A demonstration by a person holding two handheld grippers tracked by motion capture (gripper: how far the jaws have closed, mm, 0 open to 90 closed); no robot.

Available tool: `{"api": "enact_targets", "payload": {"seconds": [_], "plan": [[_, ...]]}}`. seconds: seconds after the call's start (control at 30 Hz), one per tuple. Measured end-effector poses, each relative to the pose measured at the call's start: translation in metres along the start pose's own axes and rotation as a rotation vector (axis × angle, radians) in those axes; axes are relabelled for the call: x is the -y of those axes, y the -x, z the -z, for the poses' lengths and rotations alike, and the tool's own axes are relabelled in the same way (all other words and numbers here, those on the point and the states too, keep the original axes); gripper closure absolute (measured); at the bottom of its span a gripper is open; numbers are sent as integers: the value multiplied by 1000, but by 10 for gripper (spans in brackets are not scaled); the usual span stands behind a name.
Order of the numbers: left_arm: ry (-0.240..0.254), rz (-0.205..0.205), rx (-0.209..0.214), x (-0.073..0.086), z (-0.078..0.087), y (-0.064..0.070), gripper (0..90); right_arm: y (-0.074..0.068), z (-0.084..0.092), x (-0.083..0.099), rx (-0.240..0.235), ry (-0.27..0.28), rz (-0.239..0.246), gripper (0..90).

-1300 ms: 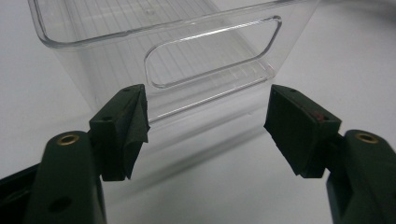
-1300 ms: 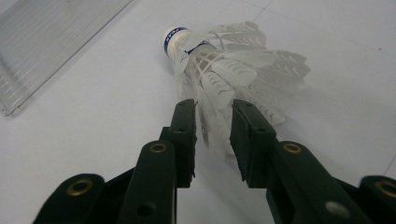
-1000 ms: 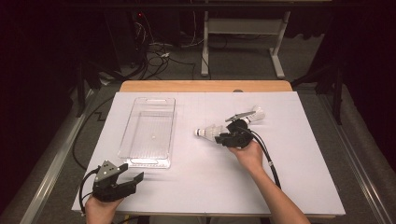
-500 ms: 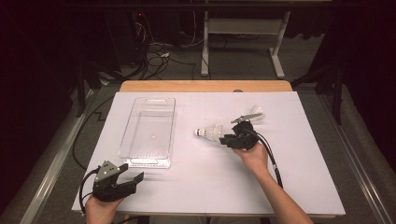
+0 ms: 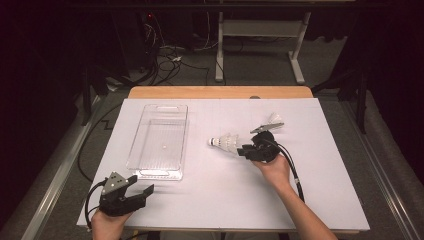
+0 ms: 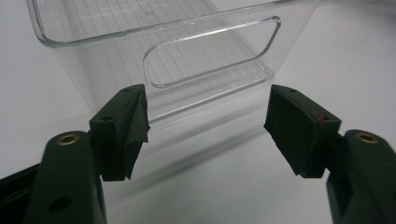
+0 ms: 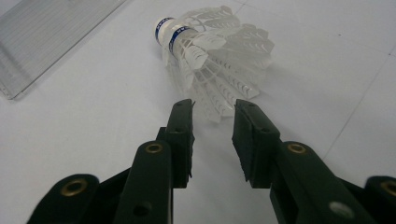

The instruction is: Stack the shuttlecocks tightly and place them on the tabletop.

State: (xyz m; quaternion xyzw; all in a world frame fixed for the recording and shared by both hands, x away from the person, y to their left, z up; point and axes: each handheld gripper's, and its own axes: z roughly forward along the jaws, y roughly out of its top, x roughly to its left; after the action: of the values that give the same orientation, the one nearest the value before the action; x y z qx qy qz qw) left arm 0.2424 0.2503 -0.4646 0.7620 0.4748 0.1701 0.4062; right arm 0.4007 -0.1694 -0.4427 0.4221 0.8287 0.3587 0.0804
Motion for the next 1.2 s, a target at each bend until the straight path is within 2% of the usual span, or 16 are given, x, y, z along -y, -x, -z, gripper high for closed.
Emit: {"api": "enact_targets", "payload": {"seconds": [1.2], "plan": [[7,10,1,0,-1,0,311,16,27,19,39,39,-14,651]]}}
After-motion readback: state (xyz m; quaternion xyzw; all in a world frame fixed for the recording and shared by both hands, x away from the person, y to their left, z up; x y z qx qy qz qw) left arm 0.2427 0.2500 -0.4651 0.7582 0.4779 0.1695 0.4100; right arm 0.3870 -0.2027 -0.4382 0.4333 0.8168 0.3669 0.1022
